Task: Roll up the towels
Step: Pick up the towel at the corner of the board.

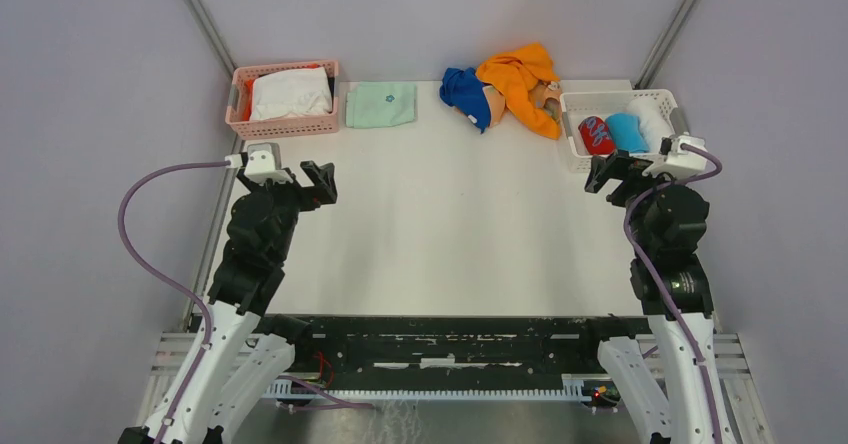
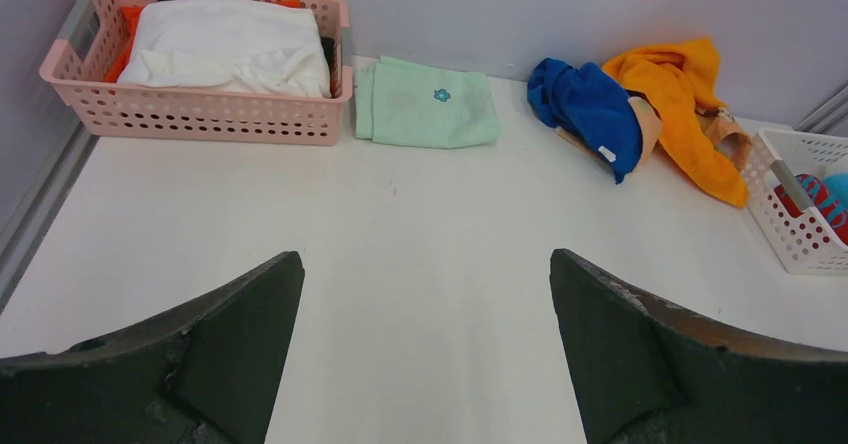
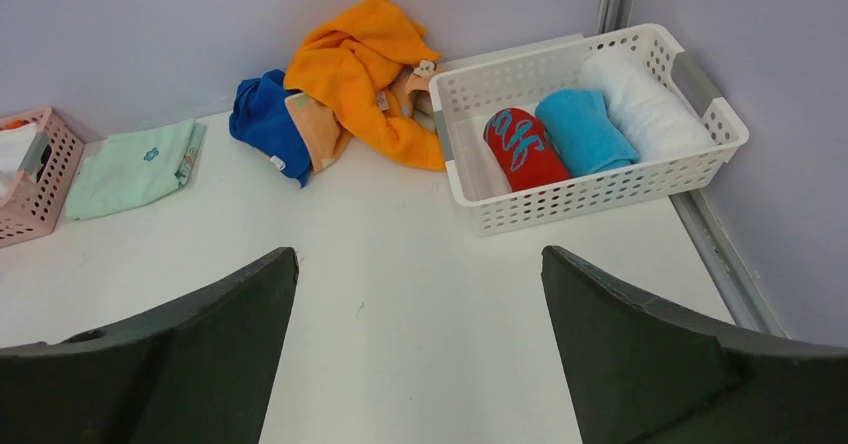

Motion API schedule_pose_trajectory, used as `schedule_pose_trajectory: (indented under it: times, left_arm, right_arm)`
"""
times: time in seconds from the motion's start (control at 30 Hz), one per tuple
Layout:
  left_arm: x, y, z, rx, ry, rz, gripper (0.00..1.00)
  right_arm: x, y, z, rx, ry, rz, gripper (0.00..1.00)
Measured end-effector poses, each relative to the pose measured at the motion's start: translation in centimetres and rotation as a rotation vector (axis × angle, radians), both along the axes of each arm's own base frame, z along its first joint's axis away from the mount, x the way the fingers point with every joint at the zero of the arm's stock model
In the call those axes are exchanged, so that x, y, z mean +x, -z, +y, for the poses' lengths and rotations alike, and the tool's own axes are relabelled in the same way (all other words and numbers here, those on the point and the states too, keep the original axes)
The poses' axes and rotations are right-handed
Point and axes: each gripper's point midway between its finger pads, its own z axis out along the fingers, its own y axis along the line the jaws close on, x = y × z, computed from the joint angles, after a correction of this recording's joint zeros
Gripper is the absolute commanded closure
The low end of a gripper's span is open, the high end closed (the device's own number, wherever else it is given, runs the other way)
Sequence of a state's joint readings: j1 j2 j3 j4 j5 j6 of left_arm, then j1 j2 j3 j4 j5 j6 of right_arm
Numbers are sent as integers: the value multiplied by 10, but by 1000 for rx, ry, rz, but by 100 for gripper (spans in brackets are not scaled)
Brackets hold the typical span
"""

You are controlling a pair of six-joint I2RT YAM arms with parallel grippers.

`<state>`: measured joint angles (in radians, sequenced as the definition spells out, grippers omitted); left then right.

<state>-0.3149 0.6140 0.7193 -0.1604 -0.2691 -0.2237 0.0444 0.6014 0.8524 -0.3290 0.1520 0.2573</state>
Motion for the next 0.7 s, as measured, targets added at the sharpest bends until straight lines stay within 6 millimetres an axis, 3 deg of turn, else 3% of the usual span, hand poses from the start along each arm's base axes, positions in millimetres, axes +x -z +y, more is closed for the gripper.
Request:
schedule_pose_trajectory:
  times: [0.5, 0.7]
  left_arm:
    - [-3, -4, -2, -6, 16, -16, 1]
    - [-4, -6, -7, -10, 46, -24, 1]
  right_arm:
    - [10, 11, 4, 0, -21, 45, 0]
    - [48, 41, 22, 23, -108, 149, 0]
